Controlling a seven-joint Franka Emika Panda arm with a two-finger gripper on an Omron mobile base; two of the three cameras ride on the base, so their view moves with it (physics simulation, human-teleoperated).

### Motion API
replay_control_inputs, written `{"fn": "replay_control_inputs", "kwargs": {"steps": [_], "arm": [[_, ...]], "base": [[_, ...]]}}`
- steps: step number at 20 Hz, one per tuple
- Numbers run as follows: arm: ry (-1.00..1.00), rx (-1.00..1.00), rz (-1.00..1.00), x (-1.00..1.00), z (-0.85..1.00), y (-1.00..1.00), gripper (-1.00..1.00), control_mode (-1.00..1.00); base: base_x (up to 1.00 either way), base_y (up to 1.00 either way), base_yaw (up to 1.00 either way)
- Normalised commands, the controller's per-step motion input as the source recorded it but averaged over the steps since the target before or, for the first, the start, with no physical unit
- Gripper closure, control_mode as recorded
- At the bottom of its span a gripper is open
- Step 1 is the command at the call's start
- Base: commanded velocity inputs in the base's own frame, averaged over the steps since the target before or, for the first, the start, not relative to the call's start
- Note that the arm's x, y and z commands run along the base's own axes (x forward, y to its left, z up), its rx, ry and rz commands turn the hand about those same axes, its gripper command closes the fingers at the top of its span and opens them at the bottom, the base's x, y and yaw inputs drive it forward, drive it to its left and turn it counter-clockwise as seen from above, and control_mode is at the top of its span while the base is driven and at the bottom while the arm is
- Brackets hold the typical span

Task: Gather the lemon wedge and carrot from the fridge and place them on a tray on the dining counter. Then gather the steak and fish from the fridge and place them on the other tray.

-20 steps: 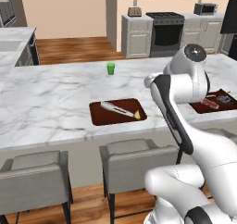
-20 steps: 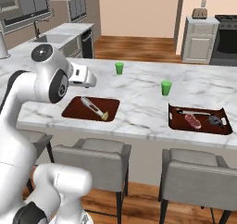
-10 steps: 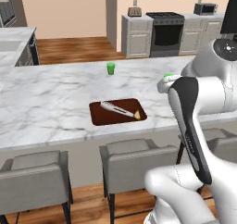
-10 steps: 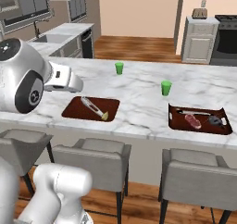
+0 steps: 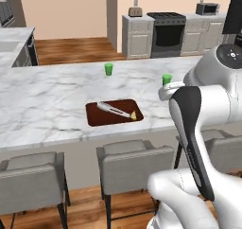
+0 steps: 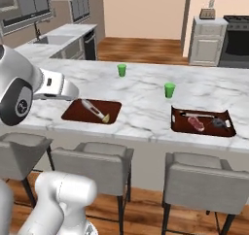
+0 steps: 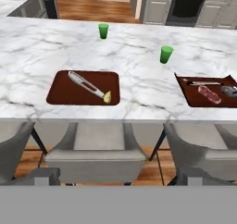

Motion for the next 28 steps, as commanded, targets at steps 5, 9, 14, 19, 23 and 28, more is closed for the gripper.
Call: {"fn": "replay_control_inputs", "kwargs": {"steps": [5, 9, 14, 19, 23, 28], "arm": [[0.00, 0.00, 0.00, 0.00, 0.00, 0.00, -1.00, 1.00], [0.00, 0.00, 0.00, 0.00, 0.00, 0.00, -1.00, 1.00], [0.00, 0.00, 0.00, 0.00, 0.00, 0.00, -1.00, 1.00], [0.00, 0.00, 0.00, 0.00, 0.00, 0.00, -1.00, 1.00], [0.00, 0.00, 0.00, 0.00, 0.00, 0.00, -1.00, 1.00], [0.00, 0.00, 0.00, 0.00, 0.00, 0.00, -1.00, 1.00]], "base": [[-0.46, -0.99, -0.18], [0.00, -1.00, -0.36], [0.15, -1.00, -0.39], [0.35, -1.00, -0.38], [0.52, -1.00, -0.34], [0.64, -1.00, -0.31]]}}
